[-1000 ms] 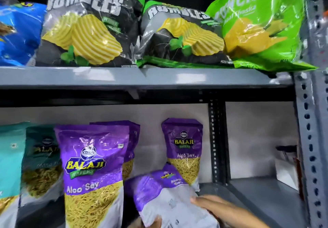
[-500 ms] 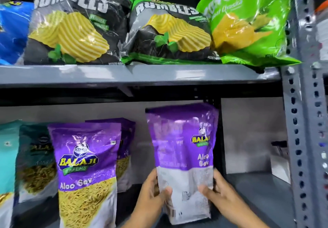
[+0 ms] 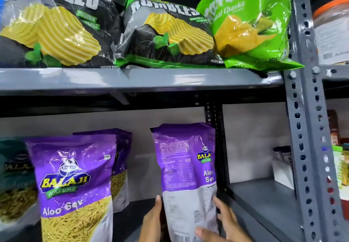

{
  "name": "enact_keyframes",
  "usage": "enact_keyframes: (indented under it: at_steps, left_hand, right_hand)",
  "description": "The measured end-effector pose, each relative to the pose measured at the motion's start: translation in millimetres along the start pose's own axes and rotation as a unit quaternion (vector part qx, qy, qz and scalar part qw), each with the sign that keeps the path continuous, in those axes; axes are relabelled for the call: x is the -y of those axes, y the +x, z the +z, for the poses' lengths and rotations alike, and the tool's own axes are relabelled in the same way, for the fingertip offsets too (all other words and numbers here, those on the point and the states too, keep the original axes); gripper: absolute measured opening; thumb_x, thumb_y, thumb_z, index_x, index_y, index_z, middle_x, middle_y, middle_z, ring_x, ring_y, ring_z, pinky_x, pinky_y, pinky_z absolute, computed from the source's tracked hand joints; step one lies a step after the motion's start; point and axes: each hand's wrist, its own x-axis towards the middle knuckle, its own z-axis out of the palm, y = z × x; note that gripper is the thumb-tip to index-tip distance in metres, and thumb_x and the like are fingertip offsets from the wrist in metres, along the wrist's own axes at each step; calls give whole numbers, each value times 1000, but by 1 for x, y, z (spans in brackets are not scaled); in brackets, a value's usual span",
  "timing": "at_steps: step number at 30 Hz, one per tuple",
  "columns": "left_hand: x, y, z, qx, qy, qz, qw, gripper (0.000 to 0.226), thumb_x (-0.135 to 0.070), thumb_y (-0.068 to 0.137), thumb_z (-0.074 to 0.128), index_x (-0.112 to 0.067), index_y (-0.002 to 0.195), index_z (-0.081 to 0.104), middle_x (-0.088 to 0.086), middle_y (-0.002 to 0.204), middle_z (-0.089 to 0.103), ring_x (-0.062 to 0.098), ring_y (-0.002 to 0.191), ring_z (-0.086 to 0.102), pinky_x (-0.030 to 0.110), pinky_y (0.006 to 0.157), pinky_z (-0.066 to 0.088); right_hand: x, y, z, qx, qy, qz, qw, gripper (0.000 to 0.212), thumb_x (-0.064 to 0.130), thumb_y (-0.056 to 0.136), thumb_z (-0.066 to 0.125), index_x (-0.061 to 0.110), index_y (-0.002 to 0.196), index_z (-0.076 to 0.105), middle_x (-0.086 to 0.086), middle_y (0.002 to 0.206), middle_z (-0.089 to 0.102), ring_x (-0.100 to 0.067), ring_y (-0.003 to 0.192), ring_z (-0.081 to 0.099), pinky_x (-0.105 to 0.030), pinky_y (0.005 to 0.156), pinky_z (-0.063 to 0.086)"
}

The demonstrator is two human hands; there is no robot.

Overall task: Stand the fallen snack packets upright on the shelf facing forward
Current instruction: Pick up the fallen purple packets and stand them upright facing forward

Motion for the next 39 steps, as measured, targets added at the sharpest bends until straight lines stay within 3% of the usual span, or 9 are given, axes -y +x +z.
enact_keyframes:
  at_steps: [4,8,13,19,23,28,31,35,39]
  left_hand:
    - [8,-18,-1,-47,81,115,989,31,-14,80,74,-8,49,73,10,55,70,24,62,61,29,65,47]
    - [18,-35,2,2,101,139,985,14,-6,57,82,-2,61,70,13,53,62,19,60,53,28,61,39]
    - [14,-29,-1,-26,81,169,982,49,-15,36,86,-5,76,59,-1,51,52,10,46,45,11,47,42]
    - [12,-5,-12,30,115,128,985,122,-36,24,90,-18,134,39,0,130,49,14,122,46,22,97,36]
    - [13,5,-13,114,159,98,976,123,-41,25,96,-21,135,44,-6,119,68,5,103,66,14,76,52]
    - [17,12,-18,60,229,152,960,109,-54,17,94,-26,117,59,-6,110,72,11,105,69,36,97,54]
    - [15,14,-24,89,209,134,965,113,-45,20,97,-26,122,53,-8,115,72,8,107,69,36,98,54]
    - [11,15,-32,161,247,109,949,110,-36,32,99,-40,125,40,-17,124,66,1,117,62,31,104,48]
    - [14,14,-32,166,272,107,942,99,-37,34,98,-34,122,51,-15,112,75,1,105,69,21,89,54]
  right_hand:
    - [17,2,4,122,118,-85,982,119,50,62,87,44,149,6,25,157,21,4,142,29,-28,118,27]
    - [27,5,5,49,88,20,995,105,46,46,88,30,127,24,13,124,55,5,104,62,-22,98,46]
    - [22,14,-12,-7,71,26,997,52,13,65,79,31,111,64,2,122,56,8,105,49,-20,96,37]
    - [1,27,-12,-34,177,66,981,26,-3,79,65,7,99,52,-10,94,66,-10,80,60,-25,73,47]
    - [-10,26,-14,37,148,56,987,52,2,79,76,25,118,51,2,116,70,-11,107,69,-27,95,51]
    - [-15,35,-19,44,101,32,993,48,-7,87,63,13,128,47,-8,125,63,-20,118,61,-14,89,52]
    - [-9,39,-25,54,116,45,991,79,2,78,78,15,142,34,-11,143,48,-23,133,47,-32,113,38]
    - [1,40,-29,154,120,43,980,101,15,54,93,36,136,37,20,129,65,4,122,56,-14,95,46]
    - [1,40,-19,153,118,52,980,103,10,52,91,37,134,36,14,132,64,-4,126,56,-31,110,44]
